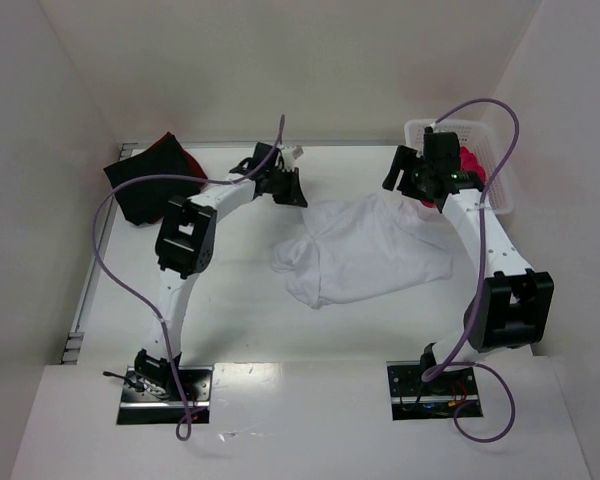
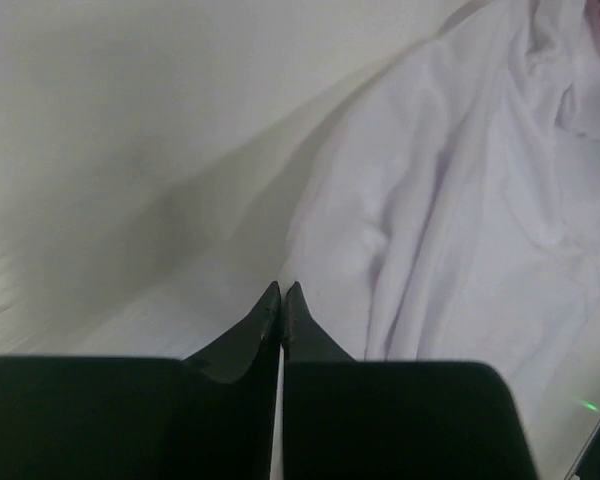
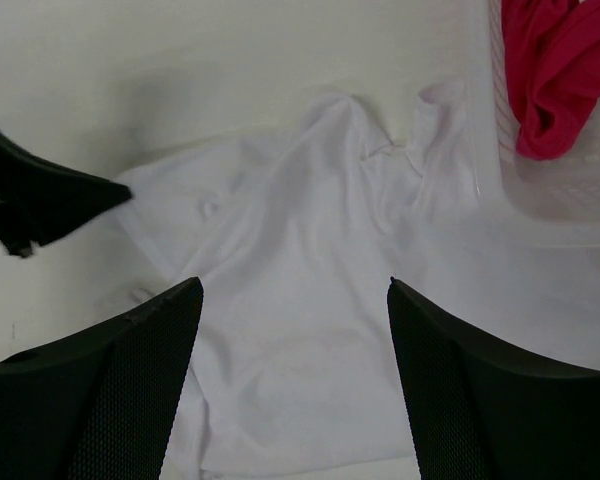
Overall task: Fold and stack the t-shirts
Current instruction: Flatten out the tshirt
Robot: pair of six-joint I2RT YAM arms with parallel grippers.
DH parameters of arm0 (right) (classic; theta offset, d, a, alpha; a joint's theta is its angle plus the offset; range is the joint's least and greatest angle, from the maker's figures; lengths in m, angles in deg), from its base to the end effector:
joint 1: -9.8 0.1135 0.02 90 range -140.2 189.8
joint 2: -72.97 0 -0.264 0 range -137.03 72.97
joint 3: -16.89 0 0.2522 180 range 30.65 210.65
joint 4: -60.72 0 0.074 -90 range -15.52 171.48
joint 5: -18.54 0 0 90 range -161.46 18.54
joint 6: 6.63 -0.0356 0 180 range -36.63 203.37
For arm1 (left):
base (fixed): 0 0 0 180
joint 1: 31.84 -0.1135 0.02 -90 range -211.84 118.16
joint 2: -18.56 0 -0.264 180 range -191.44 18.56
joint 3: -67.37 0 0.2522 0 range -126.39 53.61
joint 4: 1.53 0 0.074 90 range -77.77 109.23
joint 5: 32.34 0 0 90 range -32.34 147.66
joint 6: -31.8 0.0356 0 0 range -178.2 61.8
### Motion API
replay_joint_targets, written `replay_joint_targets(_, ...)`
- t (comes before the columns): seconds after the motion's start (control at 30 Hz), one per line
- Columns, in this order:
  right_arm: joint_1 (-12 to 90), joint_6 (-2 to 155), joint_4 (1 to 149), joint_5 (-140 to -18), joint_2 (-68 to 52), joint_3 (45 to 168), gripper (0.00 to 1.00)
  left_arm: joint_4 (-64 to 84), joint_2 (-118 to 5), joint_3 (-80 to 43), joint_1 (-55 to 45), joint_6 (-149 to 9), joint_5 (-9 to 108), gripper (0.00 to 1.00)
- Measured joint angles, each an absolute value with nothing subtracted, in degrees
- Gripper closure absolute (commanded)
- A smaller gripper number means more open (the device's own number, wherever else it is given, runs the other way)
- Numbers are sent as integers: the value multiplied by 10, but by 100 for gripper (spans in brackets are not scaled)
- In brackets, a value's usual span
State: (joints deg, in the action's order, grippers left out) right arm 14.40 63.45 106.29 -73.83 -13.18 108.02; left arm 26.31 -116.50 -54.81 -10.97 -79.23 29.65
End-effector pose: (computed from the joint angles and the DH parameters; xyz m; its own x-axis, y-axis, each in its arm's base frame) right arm 0.3355 0.0285 0.3275 -0.6477 0.2894 -0.7048 0.1162 0.9517 0.2840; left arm 0.4917 -0.2054 0.1750 -0.8012 -0.0336 -0.5975 0.3853 0.7350 -0.5579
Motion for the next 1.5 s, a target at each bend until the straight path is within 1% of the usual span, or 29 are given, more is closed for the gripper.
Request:
replay_joint_targets(0.27,144,633,1051,-778,-132,1011,23,290,-995,-495,-200,-765,350,100)
replay_joint_targets(0.37,144,632,1042,-797,-134,1001,23,302,-932,-458,-211,-749,390,100)
replay_joint_targets(0.47,147,631,1023,-805,-137,998,23,315,-908,-454,-207,-737,420,100)
replay_joint_targets(0.63,158,633,1001,-806,-174,1000,23,325,-901,-435,-217,-736,430,100)
replay_joint_targets(0.83,175,637,988,-808,-266,1025,25,351,-901,-428,-256,-740,424,100)
replay_joint_targets(1.07,204,654,978,-783,-390,1129,29,358,-901,-421,-268,-741,419,100)
replay_joint_targets(1.17,209,664,985,-771,-418,1152,32,361,-901,-420,-269,-741,412,100)
replay_joint_targets(1.4,236,686,995,-717,-471,1241,32,363,-906,-420,-274,-747,399,100)
replay_joint_targets(1.5,252,694,998,-700,-484,1258,32,363,-917,-420,-277,-747,393,100)
